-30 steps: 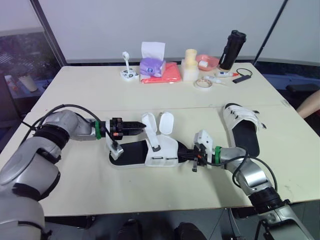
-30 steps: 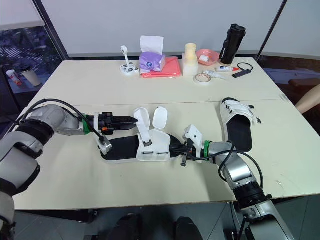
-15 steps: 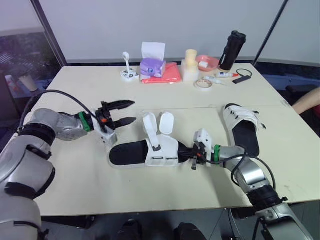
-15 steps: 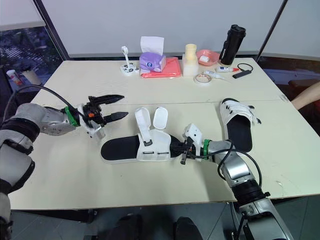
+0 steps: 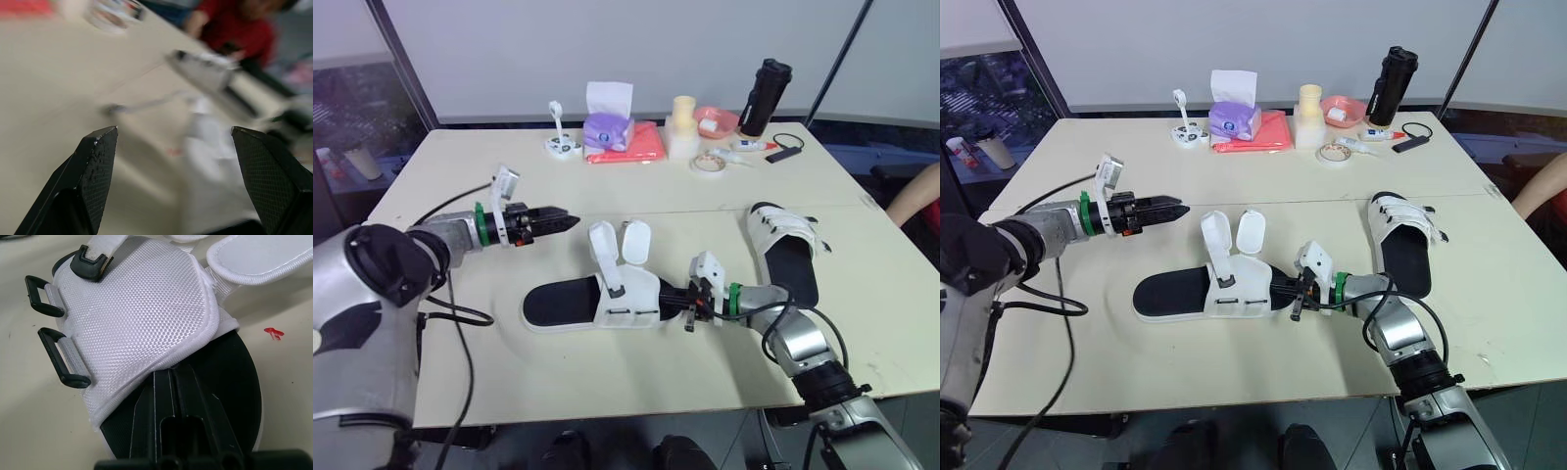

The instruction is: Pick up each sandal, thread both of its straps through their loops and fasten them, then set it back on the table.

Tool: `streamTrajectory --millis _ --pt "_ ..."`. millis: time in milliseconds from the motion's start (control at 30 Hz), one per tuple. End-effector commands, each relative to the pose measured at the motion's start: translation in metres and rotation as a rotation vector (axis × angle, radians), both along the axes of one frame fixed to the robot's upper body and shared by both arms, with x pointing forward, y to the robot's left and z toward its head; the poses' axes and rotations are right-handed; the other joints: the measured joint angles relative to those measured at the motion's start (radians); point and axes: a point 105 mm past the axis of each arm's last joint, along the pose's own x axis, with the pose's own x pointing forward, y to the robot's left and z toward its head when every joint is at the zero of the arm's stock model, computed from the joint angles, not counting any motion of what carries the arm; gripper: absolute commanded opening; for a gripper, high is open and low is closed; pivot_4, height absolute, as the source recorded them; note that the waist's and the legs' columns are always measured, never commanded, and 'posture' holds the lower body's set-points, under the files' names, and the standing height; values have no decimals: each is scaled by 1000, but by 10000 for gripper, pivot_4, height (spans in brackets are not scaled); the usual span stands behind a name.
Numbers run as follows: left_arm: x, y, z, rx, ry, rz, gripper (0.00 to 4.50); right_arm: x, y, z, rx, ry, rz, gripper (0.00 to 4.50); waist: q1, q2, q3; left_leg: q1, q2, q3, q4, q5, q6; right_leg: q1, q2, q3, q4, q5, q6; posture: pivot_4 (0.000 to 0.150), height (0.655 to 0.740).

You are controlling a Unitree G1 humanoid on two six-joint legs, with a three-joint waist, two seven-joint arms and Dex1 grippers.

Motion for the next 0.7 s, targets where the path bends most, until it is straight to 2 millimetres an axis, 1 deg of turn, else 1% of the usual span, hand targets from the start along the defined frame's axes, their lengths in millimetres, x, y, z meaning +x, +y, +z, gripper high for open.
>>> streamTrajectory --millis 33,200,267,500,700 --pt "-10 -10 1 -87 98 -80 38247 -1 -15 -29 -88 89 -67 0 1 0 0 0 0 0 0 0 0 0 0 0 0 0 0 1500 7400" --pt "-18 -20 -7 -73 141 -167 38247 -1 -16 -29 -87 88 -73 0 2 0 0 0 1 0 0 0 -1 0 0 0 0 0 0 1500 7400" --pt "-22 -21 -11 -73 163 -195 38247 -1 -16 -29 -85 89 -75 0 2 0 0 0 1 0 0 0 -1 0 -1 0 0 0 0 1500 7400" --pt "-24 -24 -13 -91 210 -206 38247 -2 -14 -31 -79 90 -79 0 4 0 0 0 1 0 0 0 -1 0 -1 0 0 0 0 1500 7400" --pt "-26 -45 -14 -88 303 -250 38247 -1 -11 -30 -76 85 -78 0 4 0 0 0 1 0 1 0 -1 0 -1 0 0 0 0 1500 7400"
